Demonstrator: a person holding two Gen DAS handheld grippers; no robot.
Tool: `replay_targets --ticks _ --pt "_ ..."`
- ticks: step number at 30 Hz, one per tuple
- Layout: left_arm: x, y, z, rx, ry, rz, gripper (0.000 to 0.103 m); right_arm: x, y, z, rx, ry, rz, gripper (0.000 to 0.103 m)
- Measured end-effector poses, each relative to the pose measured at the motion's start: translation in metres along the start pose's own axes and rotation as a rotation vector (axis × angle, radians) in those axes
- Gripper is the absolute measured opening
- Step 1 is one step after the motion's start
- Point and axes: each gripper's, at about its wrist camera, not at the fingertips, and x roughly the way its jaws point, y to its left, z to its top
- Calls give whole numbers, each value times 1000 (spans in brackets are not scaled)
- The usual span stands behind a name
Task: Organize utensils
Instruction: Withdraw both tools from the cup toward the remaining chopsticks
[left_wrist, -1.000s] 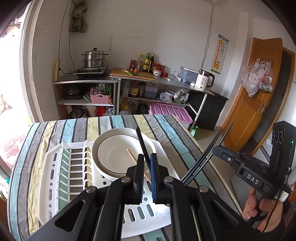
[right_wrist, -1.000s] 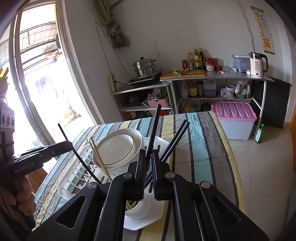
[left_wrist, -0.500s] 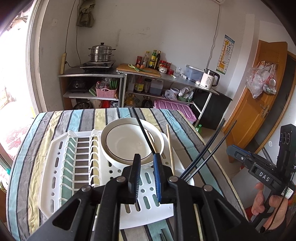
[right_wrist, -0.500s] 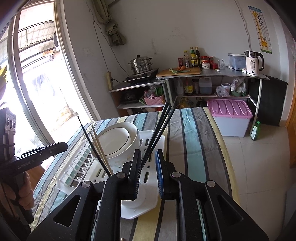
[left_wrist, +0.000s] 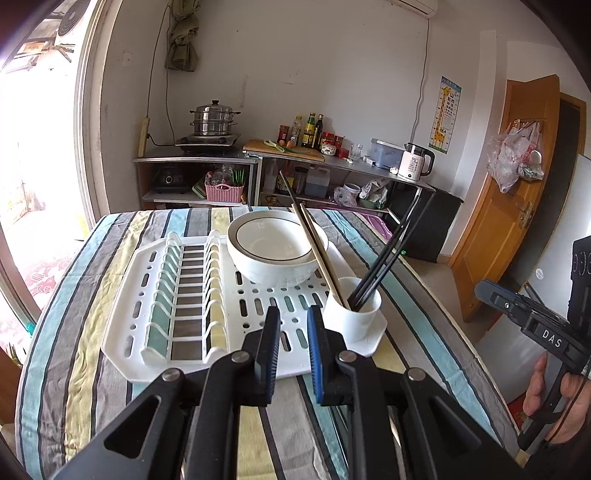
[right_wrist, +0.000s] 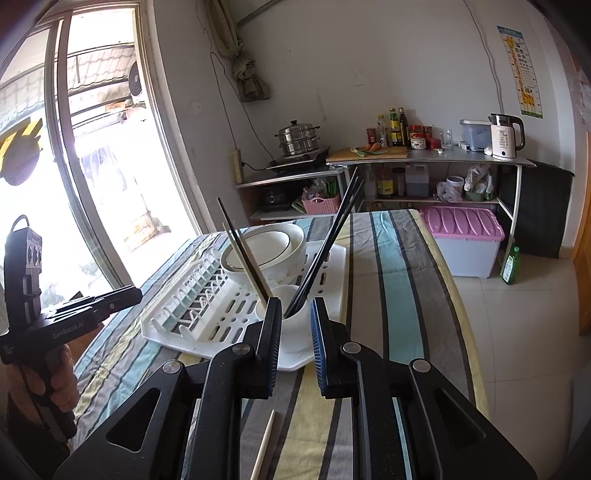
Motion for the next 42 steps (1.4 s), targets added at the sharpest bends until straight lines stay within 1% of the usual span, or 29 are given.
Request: replay_targets --ticks 5,9,12,16,19,24,28,36,42 --pt "-27 -2 -32 19 -10 4 16 -22 14 -25 -13 4 25 17" --pt "-43 0 -60 24 -4 21 16 -34 22 -45 -31 15 13 17" --pt "-53 1 -78 25 -3 31 16 -40 25 -60 -26 29 25 17" --pt "-62 -2 -98 23 11 29 16 -43 30 -80 -13 59 45 17" --pt "-63 -2 -110 12 35 11 16 -43 36 -92 -22 84 44 17" --pt "-69 -2 -120 11 42 5 16 -46 41 -101 -36 98 38 17" --pt "-75 1 -127 10 46 16 16 -45 43 -105 -43 109 33 17" --pt "-71 18 -135 -7 74 65 16 -31 52 -109 -56 144 37 17" --pt "-58 37 -134 -23 107 131 19 -9 59 -110 -66 196 34 17"
